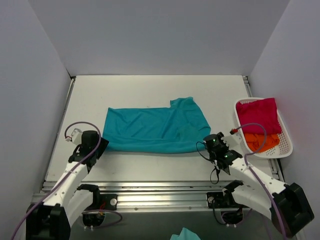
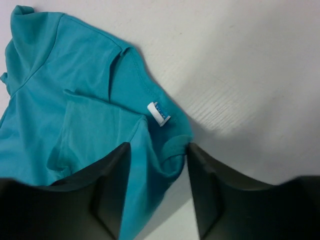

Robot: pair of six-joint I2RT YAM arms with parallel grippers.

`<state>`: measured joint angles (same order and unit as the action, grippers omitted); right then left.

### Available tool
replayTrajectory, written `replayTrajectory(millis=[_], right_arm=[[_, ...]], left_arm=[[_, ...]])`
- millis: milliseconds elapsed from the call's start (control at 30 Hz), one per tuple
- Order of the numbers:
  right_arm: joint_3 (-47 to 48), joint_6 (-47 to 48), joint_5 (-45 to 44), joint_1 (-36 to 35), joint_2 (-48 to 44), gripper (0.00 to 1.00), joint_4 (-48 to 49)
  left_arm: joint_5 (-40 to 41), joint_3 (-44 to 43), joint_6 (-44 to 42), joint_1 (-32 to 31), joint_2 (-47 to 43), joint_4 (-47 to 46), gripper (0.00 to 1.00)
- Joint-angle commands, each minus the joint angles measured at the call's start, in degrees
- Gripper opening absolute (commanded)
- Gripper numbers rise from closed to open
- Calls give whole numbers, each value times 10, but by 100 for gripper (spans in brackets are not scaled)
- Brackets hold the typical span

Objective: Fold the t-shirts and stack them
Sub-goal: Fold the flattened tshirt in 1/3 of the way

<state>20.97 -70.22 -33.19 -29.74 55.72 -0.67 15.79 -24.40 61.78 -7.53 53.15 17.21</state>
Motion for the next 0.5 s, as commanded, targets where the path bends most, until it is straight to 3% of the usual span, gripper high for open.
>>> replayTrajectory(millis=[0, 33, 67, 300, 467], right_arm=[[-13, -19, -24, -3, -41, 51, -64], [-12, -22, -26, -6, -48, 90, -78], [-11, -24, -27, -7, -55, 100, -85], [27, -10, -41, -10, -107, 100, -110], [100, 71, -66, -8, -27, 100, -1]], left_arm=[[2, 6, 12, 0, -56, 48, 78], [-8, 4, 12, -1, -66, 61, 85], [-11, 1, 12, -1, -82, 72, 94], [-5, -83, -1, -1, -145, 154, 94], [32, -131, -29, 1, -77, 60, 94]])
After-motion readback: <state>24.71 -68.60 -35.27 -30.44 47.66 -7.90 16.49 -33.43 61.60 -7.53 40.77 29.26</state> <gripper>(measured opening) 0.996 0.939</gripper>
